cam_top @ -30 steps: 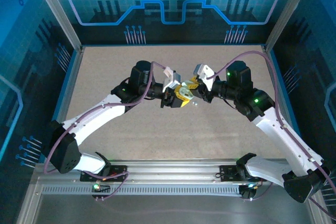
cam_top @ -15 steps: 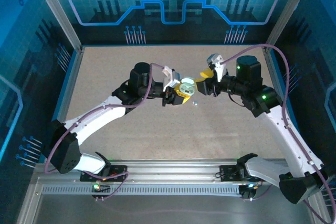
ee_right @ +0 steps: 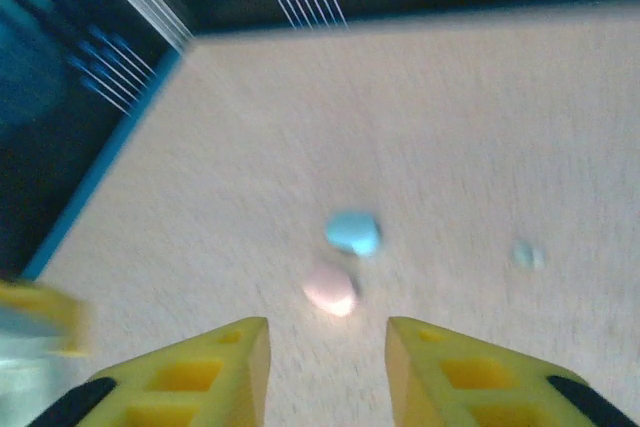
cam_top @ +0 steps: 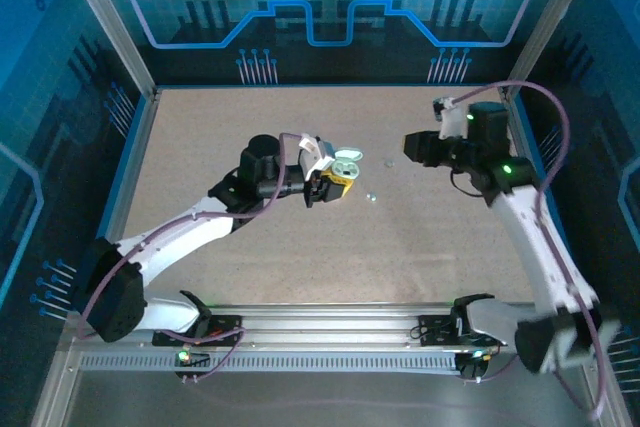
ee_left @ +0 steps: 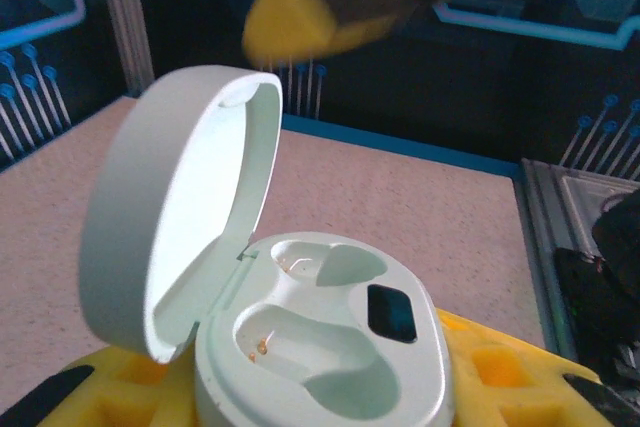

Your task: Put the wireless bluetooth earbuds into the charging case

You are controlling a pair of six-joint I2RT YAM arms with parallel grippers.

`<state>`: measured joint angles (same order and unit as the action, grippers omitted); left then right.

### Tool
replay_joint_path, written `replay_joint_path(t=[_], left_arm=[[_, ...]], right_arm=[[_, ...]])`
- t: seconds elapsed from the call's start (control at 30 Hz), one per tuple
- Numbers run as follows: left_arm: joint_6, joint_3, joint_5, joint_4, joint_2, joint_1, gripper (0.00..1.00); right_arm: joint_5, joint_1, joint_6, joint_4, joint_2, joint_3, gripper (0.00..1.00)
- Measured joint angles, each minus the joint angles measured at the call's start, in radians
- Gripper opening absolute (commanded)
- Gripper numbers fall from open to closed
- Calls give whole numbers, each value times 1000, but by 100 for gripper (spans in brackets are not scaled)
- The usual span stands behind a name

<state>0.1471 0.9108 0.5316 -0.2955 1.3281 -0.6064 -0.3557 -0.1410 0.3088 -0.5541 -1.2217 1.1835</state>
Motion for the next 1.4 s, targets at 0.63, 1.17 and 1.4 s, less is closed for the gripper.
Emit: replay_joint_path(t=[0.63,1.17,1.4], left_arm=[[8,-24,-64,-24,-80,0,27],[8,-31,-64,-24,-90,0,27],[8,-31,-63,-24,-90,0,27]], right_arm=[[182,-52,-66,-127,-750,309,39],[308,-92,-330,-277,-1052,663,40],[336,-92,-404,-311,-1074,702,39]])
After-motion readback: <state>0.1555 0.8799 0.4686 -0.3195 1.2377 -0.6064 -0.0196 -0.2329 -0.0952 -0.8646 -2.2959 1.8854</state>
